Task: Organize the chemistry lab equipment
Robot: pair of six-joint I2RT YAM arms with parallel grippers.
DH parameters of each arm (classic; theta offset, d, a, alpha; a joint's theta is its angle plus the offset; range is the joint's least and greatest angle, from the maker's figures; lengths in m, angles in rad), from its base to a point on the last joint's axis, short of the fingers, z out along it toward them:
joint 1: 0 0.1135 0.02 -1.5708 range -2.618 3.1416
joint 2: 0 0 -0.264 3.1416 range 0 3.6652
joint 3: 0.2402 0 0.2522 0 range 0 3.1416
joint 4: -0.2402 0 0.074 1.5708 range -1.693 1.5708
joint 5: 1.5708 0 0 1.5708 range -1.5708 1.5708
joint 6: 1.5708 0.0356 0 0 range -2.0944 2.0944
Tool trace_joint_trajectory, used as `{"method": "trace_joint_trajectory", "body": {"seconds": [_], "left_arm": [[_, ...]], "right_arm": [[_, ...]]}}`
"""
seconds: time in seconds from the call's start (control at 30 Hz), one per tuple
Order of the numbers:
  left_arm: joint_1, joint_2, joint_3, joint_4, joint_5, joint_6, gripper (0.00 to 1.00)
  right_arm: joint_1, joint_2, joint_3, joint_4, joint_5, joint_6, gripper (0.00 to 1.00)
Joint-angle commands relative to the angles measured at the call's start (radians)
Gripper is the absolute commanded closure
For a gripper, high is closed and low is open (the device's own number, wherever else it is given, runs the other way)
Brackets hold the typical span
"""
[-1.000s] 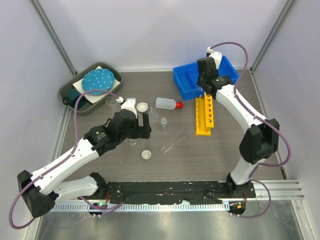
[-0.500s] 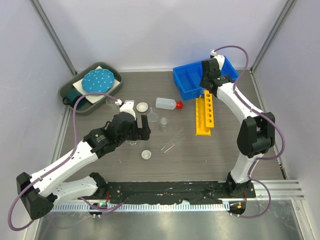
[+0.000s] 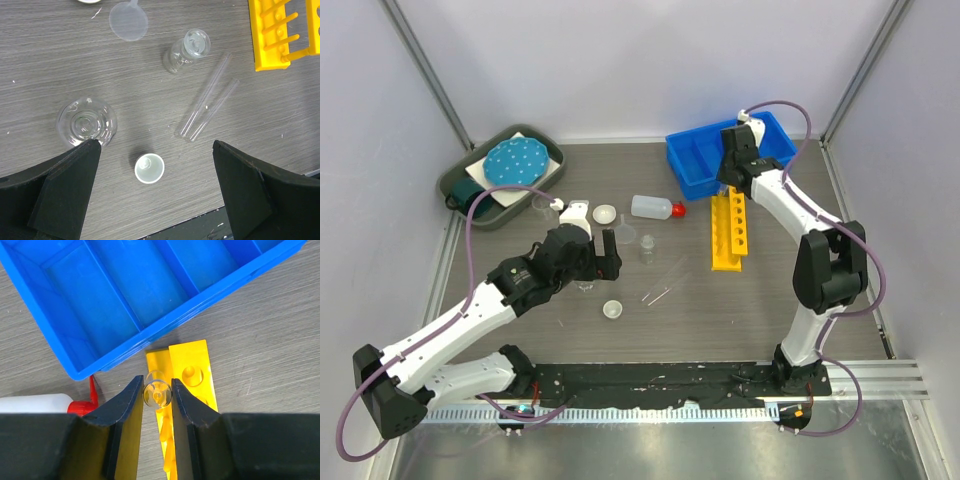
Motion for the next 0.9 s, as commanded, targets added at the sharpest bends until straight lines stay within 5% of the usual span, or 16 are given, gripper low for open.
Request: {"method": "trace_joint_trajectory", "body": {"seconds": [0.0,0.37,0.57,0.67,0.7,0.87], "left_arm": [[0.001,-0.005,0.002,0.032,-0.005,0.006,0.00],[0.001,-0.002,0.004,0.030,-0.005,0.003,0.00],[0.003,-0.001,-0.006,0.027,-0.009,0.001,0.00],[0.001,-0.001,-0.009,0.025,-0.016,0.000,0.00],[0.001,-0.002,-0.010,0.025,-0.017,0.000,0.00],[-0.014,0.031,0.010,0.004,-0.039,0.009,0.00]], "right_arm": [[0.006,0.019,-0.010,0.056,-0.017,0.016,0.99],[0.012,0.071,-0.077,0.108,-0.014,0.011,0.97],[0.018,0.084,-0.093,0.121,-0.002,0.002,0.77],[0.025,0.078,-0.091,0.123,0.006,-0.005,0.63],[0.027,0.075,-0.090,0.121,0.010,-0.005,0.51],[0.052,0.027,-0.070,0.091,0.044,-0.025,0.33]]}}
